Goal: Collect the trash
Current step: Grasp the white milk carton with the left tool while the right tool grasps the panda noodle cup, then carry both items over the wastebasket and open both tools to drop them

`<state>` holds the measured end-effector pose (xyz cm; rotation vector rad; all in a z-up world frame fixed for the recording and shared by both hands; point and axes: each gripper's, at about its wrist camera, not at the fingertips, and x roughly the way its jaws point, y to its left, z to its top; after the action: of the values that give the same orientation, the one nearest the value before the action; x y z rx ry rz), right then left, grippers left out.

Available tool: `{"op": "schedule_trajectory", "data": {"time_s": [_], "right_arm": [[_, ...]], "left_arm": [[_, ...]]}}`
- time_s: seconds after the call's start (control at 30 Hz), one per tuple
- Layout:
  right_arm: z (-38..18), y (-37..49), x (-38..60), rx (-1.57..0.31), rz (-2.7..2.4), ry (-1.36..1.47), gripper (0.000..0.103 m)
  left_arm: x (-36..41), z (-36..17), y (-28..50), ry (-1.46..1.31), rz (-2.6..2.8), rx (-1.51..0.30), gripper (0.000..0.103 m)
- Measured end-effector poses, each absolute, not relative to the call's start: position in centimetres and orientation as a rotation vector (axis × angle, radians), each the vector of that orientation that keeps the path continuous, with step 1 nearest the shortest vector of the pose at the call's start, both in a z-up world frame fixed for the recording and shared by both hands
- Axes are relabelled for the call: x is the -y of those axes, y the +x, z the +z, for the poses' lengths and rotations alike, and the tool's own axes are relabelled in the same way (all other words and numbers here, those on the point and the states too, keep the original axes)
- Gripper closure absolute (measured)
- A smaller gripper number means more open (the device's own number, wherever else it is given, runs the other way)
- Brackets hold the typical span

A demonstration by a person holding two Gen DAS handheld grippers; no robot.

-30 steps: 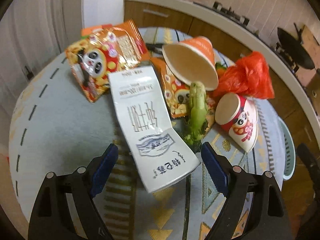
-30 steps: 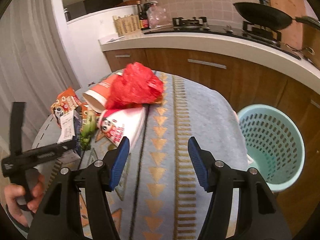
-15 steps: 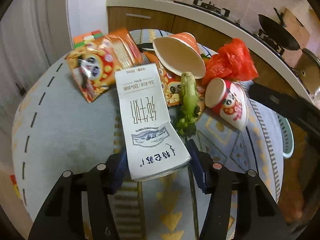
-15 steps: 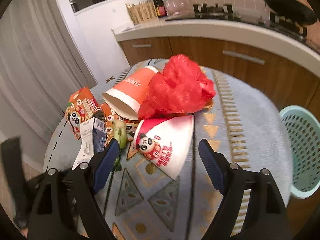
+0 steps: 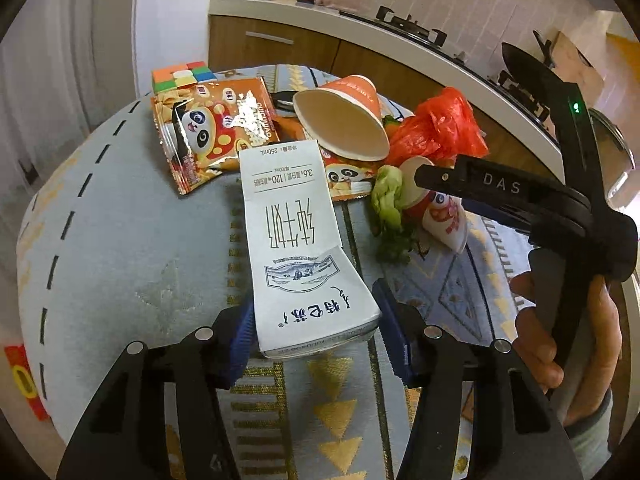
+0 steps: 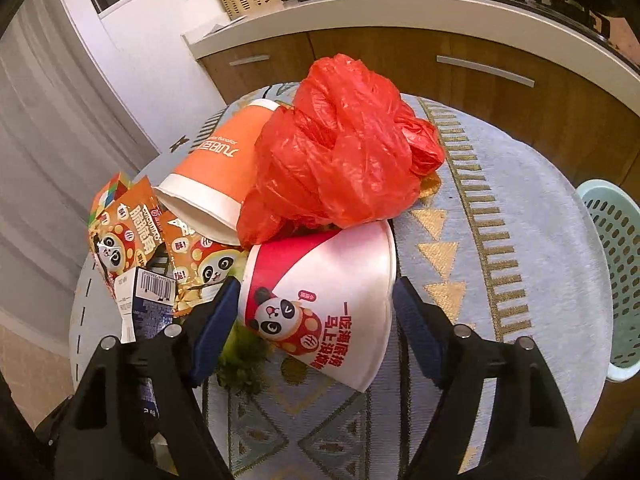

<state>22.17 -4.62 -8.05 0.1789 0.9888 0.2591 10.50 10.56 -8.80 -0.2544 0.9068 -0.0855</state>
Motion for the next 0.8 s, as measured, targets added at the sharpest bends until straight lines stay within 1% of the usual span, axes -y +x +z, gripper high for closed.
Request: {"op": "schedule_trajectory", "data": {"time_s": [0.1, 0.2, 0.33, 0.57, 0.8], "right_arm": [[-8.4, 22.4, 4.7, -0.999, 0.235, 0.166, 0.026], [-9.1, 22.5, 4.7, -1.016, 0.266, 0.188, 0.028], [-8.4, 20.9, 5.7, -0.970, 0.266, 0.195, 0.029], [-4.2, 16.4, 9.5, -0.846, 0.270, 0.211, 0.029], [0.5, 13.8, 15.3, -0.699, 0.171, 0.232, 0.029]], "left_arm": [[-10.5, -8.8, 10.4, -0.254, -0.096, -0.903, 0.050], [-10.4, -8.7, 10.5, -0.248, -0.106, -0.895, 0.050], [-10.2, -8.2, 10.2, -0.244, -0.123, -0.872, 0.050], [-9.1, -5.6, 9.2, -0.262, -0.203, -0.777, 0.051], [-5.8, -1.8, 9.9, -0.230, -0.310, -0.689, 0.051]]}}
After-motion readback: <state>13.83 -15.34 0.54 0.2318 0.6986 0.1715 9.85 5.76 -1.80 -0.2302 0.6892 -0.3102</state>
